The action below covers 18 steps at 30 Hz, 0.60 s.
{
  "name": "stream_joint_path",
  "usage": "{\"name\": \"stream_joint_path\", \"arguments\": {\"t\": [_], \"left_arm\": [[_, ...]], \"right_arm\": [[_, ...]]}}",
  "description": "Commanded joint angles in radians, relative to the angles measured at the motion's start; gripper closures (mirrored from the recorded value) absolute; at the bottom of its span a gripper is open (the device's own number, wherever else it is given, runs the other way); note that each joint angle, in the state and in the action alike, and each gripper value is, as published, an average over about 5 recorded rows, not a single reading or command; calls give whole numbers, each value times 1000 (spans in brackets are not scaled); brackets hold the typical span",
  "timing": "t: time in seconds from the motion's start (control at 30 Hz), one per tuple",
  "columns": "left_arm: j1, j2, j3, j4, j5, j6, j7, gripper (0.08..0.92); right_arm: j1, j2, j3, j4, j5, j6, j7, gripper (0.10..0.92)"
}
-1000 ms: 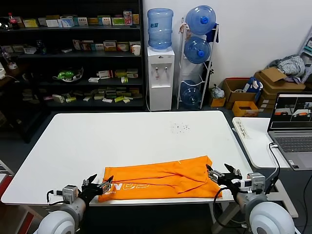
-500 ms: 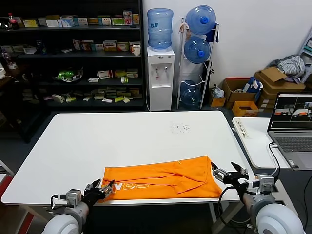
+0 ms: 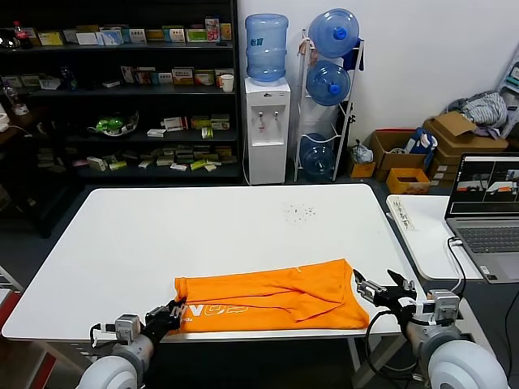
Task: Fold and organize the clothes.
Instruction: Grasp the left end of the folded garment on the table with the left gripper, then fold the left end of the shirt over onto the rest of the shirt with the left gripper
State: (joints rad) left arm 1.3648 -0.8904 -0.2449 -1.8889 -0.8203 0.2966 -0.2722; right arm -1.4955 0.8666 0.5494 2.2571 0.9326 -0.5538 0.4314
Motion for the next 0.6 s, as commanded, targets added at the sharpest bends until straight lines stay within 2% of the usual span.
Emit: {"name": "stream_joint_path", "arguments": {"t": [0.03,0.17,0.3,0.4,0.6], "left_arm": [[0,-7,-1,0,-1,-11,3,804],[5,-2,-5,-8,-5,-10,-1,881],[0,27,-32,-15,-17,-3,-2,887],[-24,81,-94,0,-27,9,8,887],[-44,243,-238,111,-34,12,67,887]], "right_arm": [[-4,0,-2,-1,-5,2,-3,203],[2,-5,-7,-8,-7,3,-5,203],[24,-8,-16,-21,-5,5,-5,203],[47,-6,-32,-33,-5,7,-5,203],[114,-2,-80,-59,-6,9,-5,203]]}}
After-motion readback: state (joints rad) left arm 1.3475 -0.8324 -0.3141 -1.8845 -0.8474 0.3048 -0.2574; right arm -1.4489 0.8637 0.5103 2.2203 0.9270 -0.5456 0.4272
